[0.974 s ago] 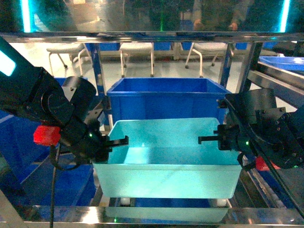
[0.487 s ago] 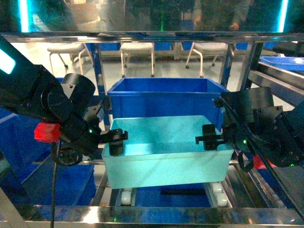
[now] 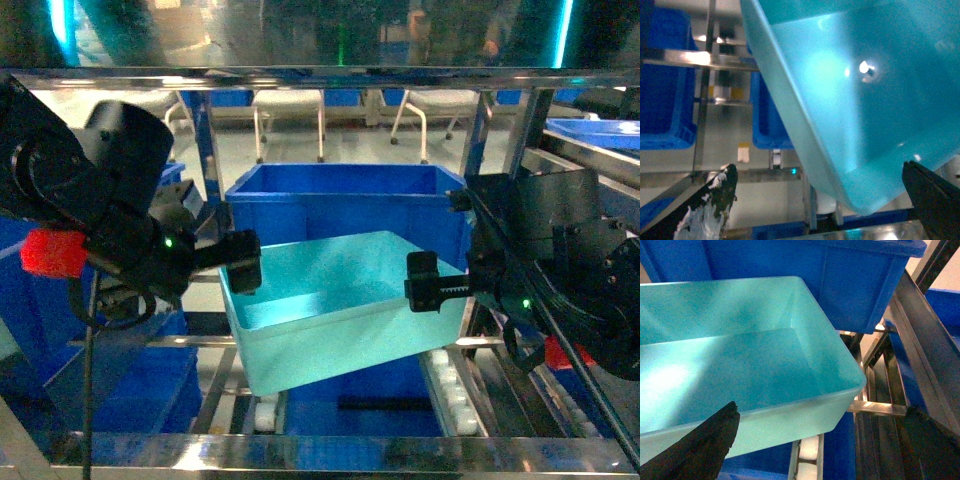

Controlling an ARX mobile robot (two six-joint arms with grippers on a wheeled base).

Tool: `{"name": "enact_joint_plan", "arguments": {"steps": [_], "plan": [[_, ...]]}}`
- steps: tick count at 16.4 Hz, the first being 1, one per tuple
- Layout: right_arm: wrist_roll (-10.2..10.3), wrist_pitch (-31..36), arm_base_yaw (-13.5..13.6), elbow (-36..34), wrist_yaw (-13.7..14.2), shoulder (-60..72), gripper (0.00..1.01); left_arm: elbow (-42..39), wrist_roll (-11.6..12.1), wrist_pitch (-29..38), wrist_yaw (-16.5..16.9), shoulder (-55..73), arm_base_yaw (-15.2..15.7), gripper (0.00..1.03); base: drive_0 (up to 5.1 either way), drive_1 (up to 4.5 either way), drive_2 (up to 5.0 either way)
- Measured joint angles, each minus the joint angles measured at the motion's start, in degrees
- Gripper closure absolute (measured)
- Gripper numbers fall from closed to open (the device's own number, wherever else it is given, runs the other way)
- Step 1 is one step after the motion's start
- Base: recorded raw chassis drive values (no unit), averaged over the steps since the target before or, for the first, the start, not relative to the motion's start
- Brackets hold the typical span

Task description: Organize blue bins on left shelf correctly

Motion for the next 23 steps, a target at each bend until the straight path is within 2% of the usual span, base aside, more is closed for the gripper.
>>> {"name": "enact_joint_plan", "arguments": {"steps": [3,4,8,10,13,14,17,18,19,20,21,22,23], "plan": [[0.2,2.1,0.9,-6.7,0.9,-5.5,0.03,-6.7,-1.6,0.6,0.1,-5.9,-1.2,0.05,0.0,0.0,0.0],[1.2,0.7,1.1,-9.7,2.2,-7.9,0.03,-10.2,-2.0,-0.3,0.1,-8.0,-1.2,0.05,0.0,0.0,0.0],[2.1,-0.2,1.6,-14.3,5.1,-11.1,0.03,-14.9,-2.3,-0.3,0.2,-11.3,-1.1,0.05,0.0,0.0,0.0],[3.7,-1.5,2.6,-19.6,6.9,-16.4,0.03,-20.6,-2.2,-0.8,0.7,-18.4,-0.1,0.05,0.0,0.0,0.0],[5.9,-4.5,5.4,-26.6,7.3,-29.9,0.03,-28.5,-1.7,-3.9,2.1,-30.8,1.4,0.05,0.0,0.0,0.0],[6.4,-3.8,5.9,-27.7,6.2,-32.4,0.03,-30.0,-0.9,-3.9,1.6,-33.8,1.0,0.05,0.0,0.0,0.0],[7.3,-3.9,5.9,-27.8,5.6,-33.0,0.03,-29.9,0.3,-3.7,1.6,-34.5,0.6,0.05,0.0,0.0,0.0],[4.8,12.7,5.6,-31.2,9.8,-29.9,0.12,-29.9,0.4,-3.5,1.5,-34.5,0.6,0.05,0.0,0.0,0.0],[1.5,22.5,4.3,-36.3,10.3,-29.5,0.23,-36.0,3.7,19.7,-5.0,-32.3,-0.5,0.13,0.0,0.0,0.0],[-0.8,30.0,2.4,-42.8,9.6,-31.4,0.36,-45.0,9.6,39.4,-12.4,-30.3,0.3,0.26,0.0,0.0,0.0],[-2.1,34.5,-1.8,-48.0,7.6,-40.5,0.59,-57.5,14.9,64.4,-14.2,-34.7,2.3,0.49,0.0,0.0,0.0],[-2.5,34.5,-2.5,-50.6,5.5,-44.2,0.72,-57.5,15.8,70.2,-13.5,-40.8,2.8,0.62,0.0,0.0,0.0],[-3.0,33.0,-3.7,-53.6,3.7,-47.1,0.87,-58.9,16.7,68.1,-12.5,-47.2,3.5,0.76,0.0,0.0,0.0]]}}
